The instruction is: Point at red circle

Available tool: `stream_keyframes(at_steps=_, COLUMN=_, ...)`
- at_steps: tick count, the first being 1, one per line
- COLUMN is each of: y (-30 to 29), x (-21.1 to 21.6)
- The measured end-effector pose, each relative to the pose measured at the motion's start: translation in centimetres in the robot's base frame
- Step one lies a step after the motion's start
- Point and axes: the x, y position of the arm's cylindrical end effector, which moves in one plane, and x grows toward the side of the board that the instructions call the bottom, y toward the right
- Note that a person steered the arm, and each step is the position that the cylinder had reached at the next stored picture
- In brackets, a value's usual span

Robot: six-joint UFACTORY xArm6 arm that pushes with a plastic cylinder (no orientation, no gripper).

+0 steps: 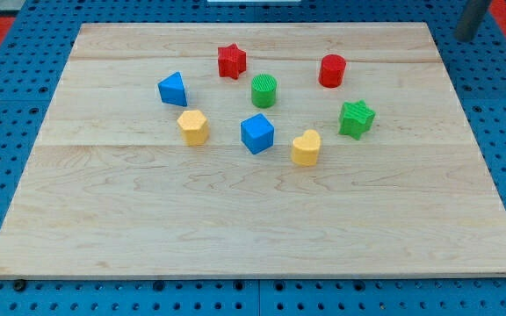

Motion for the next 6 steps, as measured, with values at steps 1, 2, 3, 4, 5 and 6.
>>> stream_keyframes(at_steps=1, y=-1.8, x=2.3)
stream_keyframes(at_steps=2, y=-6.2, x=2.8)
stream_keyframes(at_steps=3, y=-10.0, x=2.8)
stream_keyframes(at_steps=4, y=-16.1, x=2.7)
stream_keyframes(at_steps=5, y=-22.8, x=2.5)
stream_keyframes(at_steps=6, y=-28.3, x=1.4)
